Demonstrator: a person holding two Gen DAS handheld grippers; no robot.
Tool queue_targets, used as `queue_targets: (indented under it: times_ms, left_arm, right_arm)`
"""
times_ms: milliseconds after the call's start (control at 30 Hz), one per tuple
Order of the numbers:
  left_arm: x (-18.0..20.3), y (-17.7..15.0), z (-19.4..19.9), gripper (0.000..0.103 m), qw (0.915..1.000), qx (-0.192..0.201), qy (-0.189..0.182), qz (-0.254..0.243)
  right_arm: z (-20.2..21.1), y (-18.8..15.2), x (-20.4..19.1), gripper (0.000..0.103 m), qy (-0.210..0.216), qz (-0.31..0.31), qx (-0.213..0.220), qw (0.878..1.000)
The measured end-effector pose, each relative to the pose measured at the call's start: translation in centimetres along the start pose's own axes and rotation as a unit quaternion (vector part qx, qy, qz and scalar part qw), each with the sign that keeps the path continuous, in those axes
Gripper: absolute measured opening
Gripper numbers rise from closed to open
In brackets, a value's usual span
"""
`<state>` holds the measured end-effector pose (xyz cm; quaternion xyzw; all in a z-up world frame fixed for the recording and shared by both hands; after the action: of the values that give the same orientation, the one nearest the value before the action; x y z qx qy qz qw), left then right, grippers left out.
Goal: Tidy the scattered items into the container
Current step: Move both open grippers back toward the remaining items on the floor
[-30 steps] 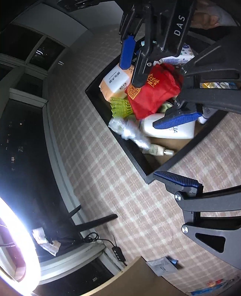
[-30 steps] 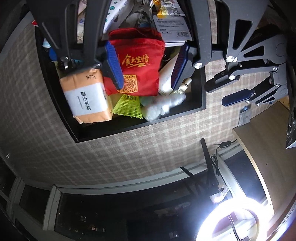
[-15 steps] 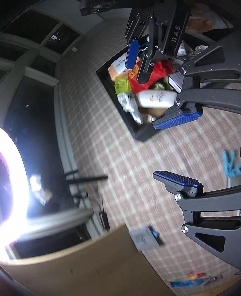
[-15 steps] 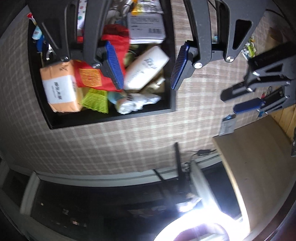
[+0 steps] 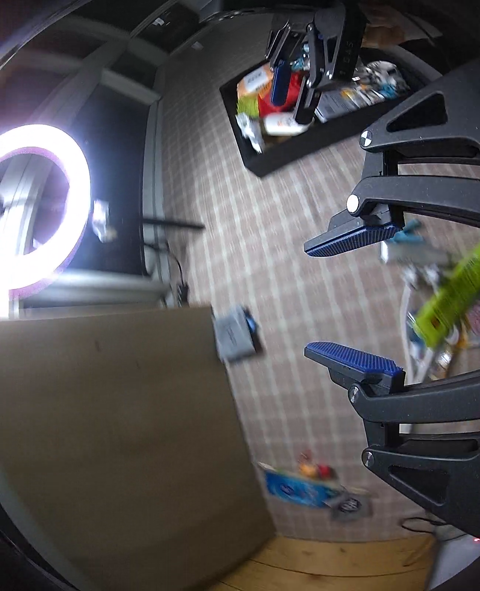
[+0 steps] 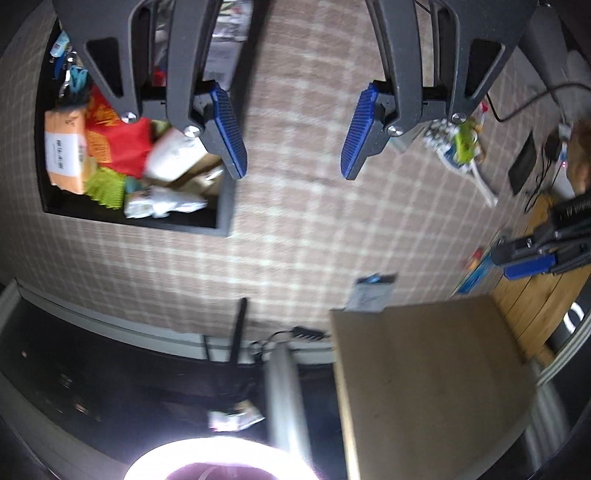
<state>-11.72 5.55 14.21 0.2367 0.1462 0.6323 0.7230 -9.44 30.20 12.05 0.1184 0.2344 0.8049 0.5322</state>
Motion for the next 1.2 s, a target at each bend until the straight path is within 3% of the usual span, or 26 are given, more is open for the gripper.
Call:
queue_targets:
  times_ms: [100,233,467,667,933,1200]
  left_arm:
    - [-2.8,-2.3,0.0,0.046,0.9996,-0.013,0.014,0.022]
    - [-3.4,-5.0,0.0,0.046,0.9991,-0.024,0.021,0.027]
    - [1.5,-9.6,-1.8,0.046,0.9981,-0.059,-0.015,0.008]
    - [6.1,-12.8,-4.9,0.046,0.9962,-0.086,-0.01,-0.002]
    - [7.0,-14.0,-6.7,0.046,0.9955,-0.093,0.0,0.021]
    - [7.0,-13.9,-7.3,0.046,0.9952,-0.095,0.005,0.023]
  right_arm:
    - [-0.8,-0.9,-2.0,0.052,0.007,0.024,-0.011,1.0]
    - [-2.5,-2.4,-4.0,0.049,0.021,0.05,-0.032,0.998]
    - [-6.0,-4.7,-6.7,0.046,0.041,0.11,-0.071,0.991]
    - [-8.3,-6.3,-7.9,0.046,0.053,0.17,-0.095,0.979]
    - [-9.8,-6.8,-8.9,0.047,0.067,0.222,-0.11,0.966]
    - [-10.4,-6.6,-9.0,0.047,0.077,0.237,-0.099,0.963]
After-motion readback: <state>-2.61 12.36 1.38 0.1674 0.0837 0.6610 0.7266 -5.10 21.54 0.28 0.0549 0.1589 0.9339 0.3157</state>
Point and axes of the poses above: each gripper's, at about its wrist camera, not at the fingertips, and z roughly against the way its jaws point, x to its right, y to its top, the point moved 3 cm from there along -z, roughly the way its jaws point, and after that the axes turned 6 degrees about z, right-handed, at the moved point
